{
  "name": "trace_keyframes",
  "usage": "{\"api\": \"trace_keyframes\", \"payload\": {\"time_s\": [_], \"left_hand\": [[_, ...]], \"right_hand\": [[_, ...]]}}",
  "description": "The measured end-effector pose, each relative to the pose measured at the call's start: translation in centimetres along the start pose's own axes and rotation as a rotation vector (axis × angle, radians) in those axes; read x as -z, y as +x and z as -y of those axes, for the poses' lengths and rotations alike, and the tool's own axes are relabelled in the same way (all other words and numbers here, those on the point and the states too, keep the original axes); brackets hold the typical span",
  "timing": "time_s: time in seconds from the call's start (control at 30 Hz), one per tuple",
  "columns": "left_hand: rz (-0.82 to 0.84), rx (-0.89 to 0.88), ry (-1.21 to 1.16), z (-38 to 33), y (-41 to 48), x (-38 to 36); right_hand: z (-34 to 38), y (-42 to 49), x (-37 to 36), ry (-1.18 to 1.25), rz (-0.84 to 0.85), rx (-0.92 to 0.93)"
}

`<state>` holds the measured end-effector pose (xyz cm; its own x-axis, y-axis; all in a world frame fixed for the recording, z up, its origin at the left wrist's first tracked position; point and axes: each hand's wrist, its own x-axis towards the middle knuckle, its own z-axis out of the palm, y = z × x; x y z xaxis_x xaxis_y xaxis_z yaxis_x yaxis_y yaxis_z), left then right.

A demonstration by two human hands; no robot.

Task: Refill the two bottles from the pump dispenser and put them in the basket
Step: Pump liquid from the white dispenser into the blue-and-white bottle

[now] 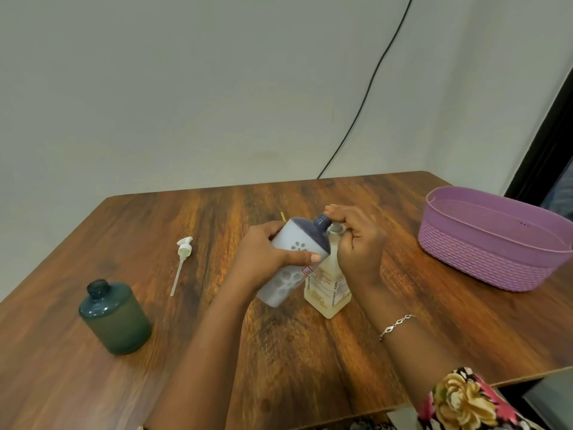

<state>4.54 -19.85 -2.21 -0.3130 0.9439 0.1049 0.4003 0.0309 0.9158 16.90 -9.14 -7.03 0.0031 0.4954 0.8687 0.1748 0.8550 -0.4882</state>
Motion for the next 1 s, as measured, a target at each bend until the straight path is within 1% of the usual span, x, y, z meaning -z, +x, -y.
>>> {"api": "trace_keyframes", "payload": {"time_s": [0.17,0.33,0.43,0.53,0.73,0.9,1.0], "left_hand": [[-0.012,-0.026,-0.026,-0.5,-0.1,0.1],[-0.006,-0.019,-0.020,-0.5,0.1,0.2],[0.012,-0.009,-0.010,-0.3,0.2,0.1],[0.012,-0.006,-0.009,-0.2,0.1,0.2],[-0.008,-0.037,-0.035,-0.8,-0.6,0.4],[-0.011,-0.026,-0.047,-1.0,-0.4,0.6],[0.006,-0.016,-0.038,-0.7,-0.3,0.3]], "right_hand": [[0.7,1.0,0.7,-0.038,0.067,-0.033],[0.8,0.6,0.2,-0.096,0.026,0.043],[0.1,0.1,0.3,-0.077,0.010,0.052],[0.0,0.0,0.4,-0.039,0.023,0.027],[1.3,1.1,0.5,-0.066,0.060,-0.077],[1.3,0.8,0.2,-0.120,0.017,0.011],[0.8,0.1,-0.1,-0.118,-0.021,0.015]]}}
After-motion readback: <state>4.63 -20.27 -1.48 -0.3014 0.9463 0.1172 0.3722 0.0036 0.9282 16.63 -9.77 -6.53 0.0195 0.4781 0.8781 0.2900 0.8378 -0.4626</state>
